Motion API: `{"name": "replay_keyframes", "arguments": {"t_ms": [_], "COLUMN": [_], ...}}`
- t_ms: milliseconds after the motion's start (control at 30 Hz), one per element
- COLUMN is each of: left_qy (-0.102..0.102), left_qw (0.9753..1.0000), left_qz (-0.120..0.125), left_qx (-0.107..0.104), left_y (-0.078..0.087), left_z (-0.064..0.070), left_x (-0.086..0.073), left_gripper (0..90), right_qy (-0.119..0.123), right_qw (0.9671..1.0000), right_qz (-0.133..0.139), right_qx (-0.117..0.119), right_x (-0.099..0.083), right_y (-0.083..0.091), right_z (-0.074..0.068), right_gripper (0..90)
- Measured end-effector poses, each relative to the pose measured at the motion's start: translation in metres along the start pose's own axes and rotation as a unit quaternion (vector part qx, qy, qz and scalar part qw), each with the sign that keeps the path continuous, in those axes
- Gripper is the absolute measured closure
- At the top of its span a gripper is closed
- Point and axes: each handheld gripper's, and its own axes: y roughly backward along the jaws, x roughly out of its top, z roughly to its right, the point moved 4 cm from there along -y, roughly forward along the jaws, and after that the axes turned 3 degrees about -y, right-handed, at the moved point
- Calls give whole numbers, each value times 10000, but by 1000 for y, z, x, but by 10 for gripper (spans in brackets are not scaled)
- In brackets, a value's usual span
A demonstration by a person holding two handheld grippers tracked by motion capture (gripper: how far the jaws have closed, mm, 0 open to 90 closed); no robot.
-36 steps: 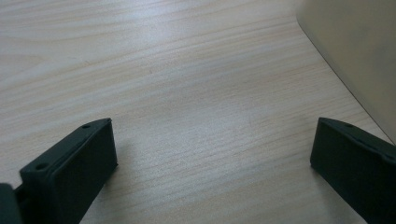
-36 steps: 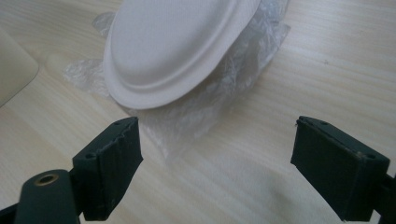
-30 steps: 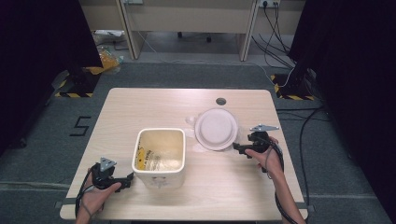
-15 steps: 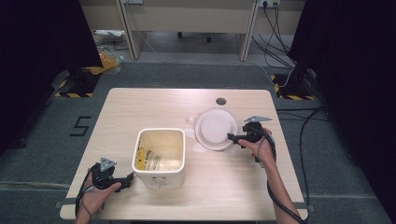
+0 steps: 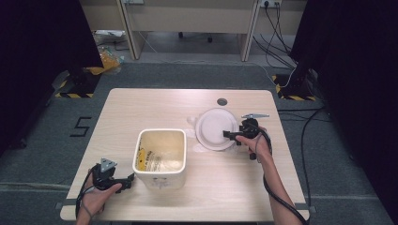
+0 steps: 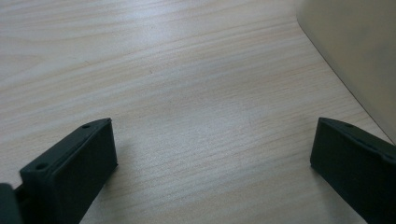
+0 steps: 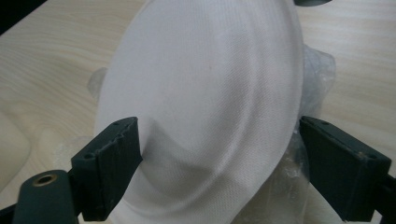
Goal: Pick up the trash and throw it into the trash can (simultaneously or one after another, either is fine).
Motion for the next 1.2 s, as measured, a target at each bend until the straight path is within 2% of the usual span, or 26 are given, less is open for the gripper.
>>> {"name": "replay_keyframes", "arguments": {"t_ms": [33,67,100,167,200,267,300,367,400,533,567,600,700,767,800,833,867,933,1033,1067,1200], "left_qy": [0,-1,-1,-1,-1,-1,-1,0,0,0,-1,-1,0,0,0,0,-1,0,-2,-2,-3], "left_qw": [10000,10000,10000,10000,10000,10000,10000,10000,10000,10000,10000,10000,10000,10000,10000,10000,10000,10000,10000,10000,10000], "left_qz": [0,0,-1,-1,-1,-1,0,0,1,0,0,0,1,1,1,0,0,0,-1,0,-1], "left_qx": [0,-1,-1,-1,0,-1,0,0,1,0,1,1,2,2,2,1,2,1,2,1,1], "left_y": [0,0,0,0,0,0,0,0,0,0,0,0,0,0,0,0,0,0,0,0,0], "left_z": [0,0,0,0,0,0,0,0,0,0,0,0,0,0,0,0,0,0,0,0,0], "left_x": [0,0,0,0,0,0,0,0,0,0,0,0,0,0,0,0,0,0,0,0,0], "left_gripper": [0,0,0,0,0,0,0,0,0,0,0,0,0,0,0,0,0,0,0,0,0], "right_qy": [0,-106,-162,-249,-351,-371,-476,-518,-664,-723,-835,-835,-1043,-1074,-1159,-1159,-1253,-1390,-1448,-1555,-1616], "right_qw": [10000,9998,9996,9993,9984,9980,9965,9958,9936,9922,9907,9907,9884,9879,9859,9859,9842,9814,9806,9782,9772], "right_qz": [0,-63,-71,-66,-86,-87,-67,-48,-51,-59,-73,-73,-64,-76,-38,-38,-39,-33,-26,14,41], "right_qx": [0,167,222,287,427,506,680,747,914,1012,1067,1067,1101,1120,1205,1205,1249,1323,1322,1375,1380], "right_x": [0,-3,-3,-4,-7,-8,-10,-11,-15,-21,-28,-28,-41,-44,-52,-52,-54,-66,-72,-78,-85], "right_y": [0,0,0,1,2,3,6,7,11,18,22,22,28,29,34,34,37,45,51,57,69], "right_z": [0,-2,-3,-3,-5,-6,-9,-10,-14,-17,-20,-20,-23,-24,-25,-25,-26,-26,-26,-24,-22], "right_gripper": [169,271,310,334,391,412,469,492,533,590,622,622,656,664,687,687,695,685,672,671,665]}}
